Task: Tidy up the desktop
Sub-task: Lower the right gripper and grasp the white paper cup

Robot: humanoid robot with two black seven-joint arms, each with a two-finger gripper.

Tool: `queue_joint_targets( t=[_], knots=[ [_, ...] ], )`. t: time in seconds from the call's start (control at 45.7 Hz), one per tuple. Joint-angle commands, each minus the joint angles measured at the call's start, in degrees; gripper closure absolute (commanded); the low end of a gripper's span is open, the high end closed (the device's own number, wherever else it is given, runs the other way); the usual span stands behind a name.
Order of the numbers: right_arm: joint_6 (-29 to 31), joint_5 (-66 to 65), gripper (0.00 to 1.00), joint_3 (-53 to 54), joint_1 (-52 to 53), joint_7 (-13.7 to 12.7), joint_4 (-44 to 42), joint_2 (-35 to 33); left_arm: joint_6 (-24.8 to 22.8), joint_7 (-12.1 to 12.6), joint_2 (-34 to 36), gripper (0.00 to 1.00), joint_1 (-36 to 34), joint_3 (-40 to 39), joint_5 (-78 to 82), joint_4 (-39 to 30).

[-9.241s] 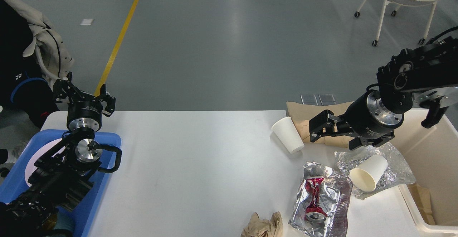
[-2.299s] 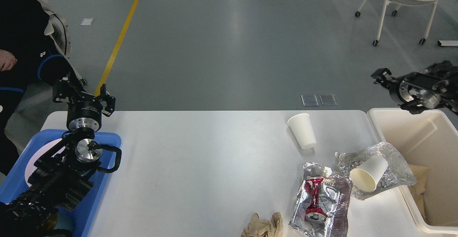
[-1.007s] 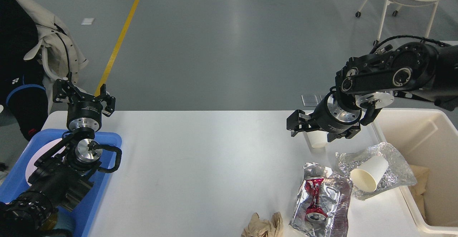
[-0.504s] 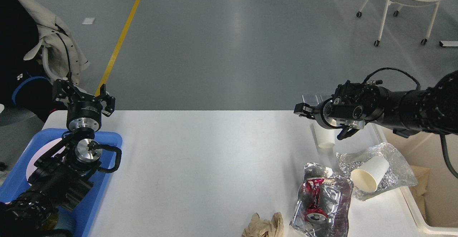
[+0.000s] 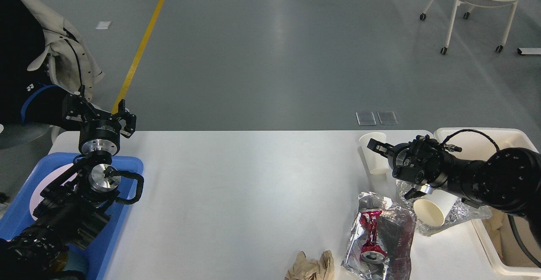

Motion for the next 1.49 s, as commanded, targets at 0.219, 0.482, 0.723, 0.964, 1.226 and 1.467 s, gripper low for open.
queue_joint_targets(
  t=[0.219,0.482,0.723,0.964,1.226,1.467],
  knots=[
    [-3.62,-0.28,0.0,-0.15,-3.88,4.3,-3.24,4.92,0.0,0.01,0.0,0.02,0.0,0.0,0.01,0.0],
    [-3.62,-5.73,0.02,-0.94,-6.61,4.39,-7.37,5.54,0.0,0.01,0.0,0.02,0.0,0.0,0.01,0.0],
    [-3.79,-6.26,0.02,-0.15,-8.1,5.7,-8.25,6.33,0.0,0.01,0.0,0.02,0.0,0.0,0.01,0.0],
    [-3.71,-6.35,0.03,1.26,-10.3,6.06,-10.71,8.62,0.0,0.01,0.0,0.02,0.0,0.0,0.01,0.0],
    [-3.62,-6.43,0.11,1.26,-10.83,6.41,-11.59,8.44,0.0,-0.08,0.0,0.02,0.0,0.0,0.01,0.0],
    [-3.36,-6.96,0.34,1.26,-11.71,6.41,-13.34,8.62,0.0,0.01,0.0,0.02,0.0,0.0,0.01,0.0]
  ],
)
